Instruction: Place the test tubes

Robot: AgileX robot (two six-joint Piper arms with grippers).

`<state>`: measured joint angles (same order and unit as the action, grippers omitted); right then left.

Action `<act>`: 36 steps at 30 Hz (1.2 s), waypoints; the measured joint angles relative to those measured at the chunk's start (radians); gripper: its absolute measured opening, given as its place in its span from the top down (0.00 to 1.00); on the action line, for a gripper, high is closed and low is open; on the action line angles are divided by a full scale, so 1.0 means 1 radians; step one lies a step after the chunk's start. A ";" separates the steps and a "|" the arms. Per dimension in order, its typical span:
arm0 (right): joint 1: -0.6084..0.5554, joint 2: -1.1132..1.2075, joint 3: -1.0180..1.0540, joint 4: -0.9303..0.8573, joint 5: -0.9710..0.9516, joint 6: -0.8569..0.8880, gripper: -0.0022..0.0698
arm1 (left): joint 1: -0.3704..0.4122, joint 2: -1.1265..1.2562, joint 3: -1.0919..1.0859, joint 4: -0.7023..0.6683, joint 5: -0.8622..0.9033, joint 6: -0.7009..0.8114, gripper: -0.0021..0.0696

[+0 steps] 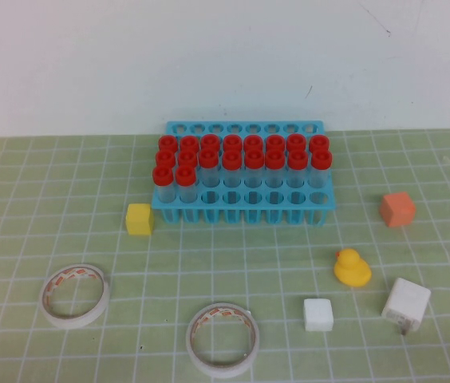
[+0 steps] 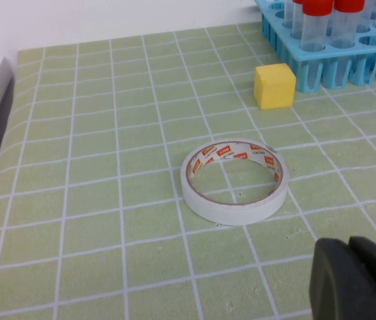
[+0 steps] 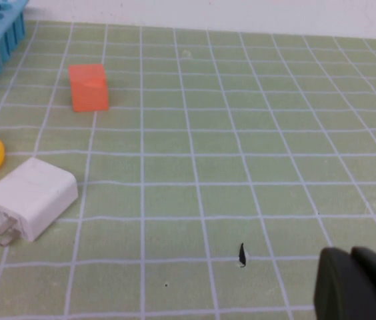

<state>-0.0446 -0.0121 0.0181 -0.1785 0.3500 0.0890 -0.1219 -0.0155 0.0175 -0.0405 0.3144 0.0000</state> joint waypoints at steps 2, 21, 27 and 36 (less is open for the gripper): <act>0.000 0.000 0.000 0.006 0.000 0.000 0.97 | 0.000 0.000 0.000 0.000 0.000 0.000 0.97; -0.128 0.000 0.000 0.198 -0.008 -0.152 0.97 | 0.000 0.000 0.000 0.000 0.000 0.000 0.97; -0.128 0.000 0.000 0.227 -0.008 -0.154 0.97 | 0.000 0.000 0.000 0.000 0.000 0.000 0.97; -0.123 0.000 0.000 0.215 -0.006 -0.154 0.97 | 0.000 0.000 0.000 0.000 0.000 0.000 0.97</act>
<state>-0.1677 -0.0121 0.0181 0.0369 0.3438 -0.0650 -0.1219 -0.0155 0.0175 -0.0405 0.3144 0.0000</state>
